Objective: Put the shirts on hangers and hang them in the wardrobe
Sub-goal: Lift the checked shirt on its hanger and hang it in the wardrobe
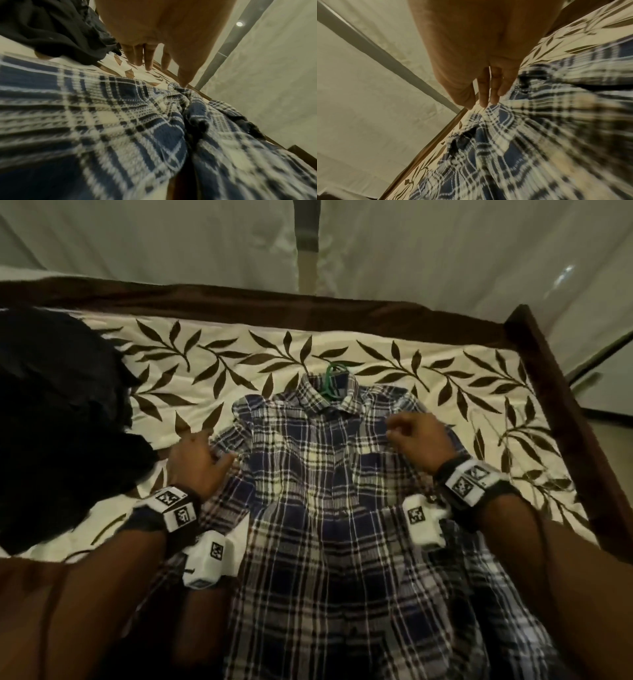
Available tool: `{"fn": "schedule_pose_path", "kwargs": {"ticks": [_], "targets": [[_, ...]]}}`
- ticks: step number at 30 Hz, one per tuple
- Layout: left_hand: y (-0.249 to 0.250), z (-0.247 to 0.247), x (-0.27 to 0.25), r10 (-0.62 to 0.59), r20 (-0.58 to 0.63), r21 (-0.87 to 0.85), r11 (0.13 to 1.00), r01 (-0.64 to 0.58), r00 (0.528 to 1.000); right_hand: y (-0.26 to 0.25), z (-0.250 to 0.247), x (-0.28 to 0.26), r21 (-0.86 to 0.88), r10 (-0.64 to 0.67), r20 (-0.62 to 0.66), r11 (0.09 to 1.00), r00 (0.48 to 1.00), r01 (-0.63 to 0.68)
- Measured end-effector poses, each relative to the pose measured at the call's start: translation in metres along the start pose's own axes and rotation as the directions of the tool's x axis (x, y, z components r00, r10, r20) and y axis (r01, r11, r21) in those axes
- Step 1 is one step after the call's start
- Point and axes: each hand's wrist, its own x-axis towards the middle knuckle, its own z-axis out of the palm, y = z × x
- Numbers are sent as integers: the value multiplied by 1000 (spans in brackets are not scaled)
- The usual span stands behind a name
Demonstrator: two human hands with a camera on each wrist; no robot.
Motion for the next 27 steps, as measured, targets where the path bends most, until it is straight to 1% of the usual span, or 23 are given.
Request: {"fn": "schedule_pose_path", "kwargs": {"ticks": [1,4,6,7,9,11,14,16,18,19,21,23,25,27], "targets": [[1,3,12,-3,1,-14,1000,3,1000,-10,2,24,-30,-17,3,999,1000,17],[4,12,38,-30,41,-156,987,36,999,-32,14,92,-102,-68,24,992,997,70],[1,19,47,-64,63,-173,982,74,996,-43,23,135,-222,-114,41,967,993,120],[-2,24,50,-76,67,-171,981,87,995,-48,28,154,-275,-112,66,953,991,126],[-2,29,52,-111,100,-198,972,129,989,-53,38,186,-354,-79,117,928,990,116],[-1,32,53,-142,146,-225,959,172,979,-53,52,210,-386,-7,185,919,983,79],[-6,31,54,-147,131,-288,941,180,980,-46,69,227,-407,115,231,913,966,-12],[-14,25,56,-159,102,-366,912,185,982,-44,70,229,-363,109,182,931,977,-36],[-22,16,55,-170,101,-454,869,197,980,-45,60,226,-223,46,61,974,997,-31],[-26,10,54,-173,112,-492,846,206,979,-45,53,223,-138,1,4,990,1000,0],[-30,-9,47,-184,116,-561,799,217,976,-54,30,214,-1,-84,-62,996,995,84],[-32,-35,38,-178,69,-580,793,184,982,-68,-1,203,142,-106,-102,983,989,120],[-32,-69,31,-167,16,-586,797,145,986,-89,-42,188,213,-132,-153,963,979,163],[-29,-108,28,-169,-10,-606,785,128,986,-113,-90,173,295,-138,-206,935,969,196]]}}
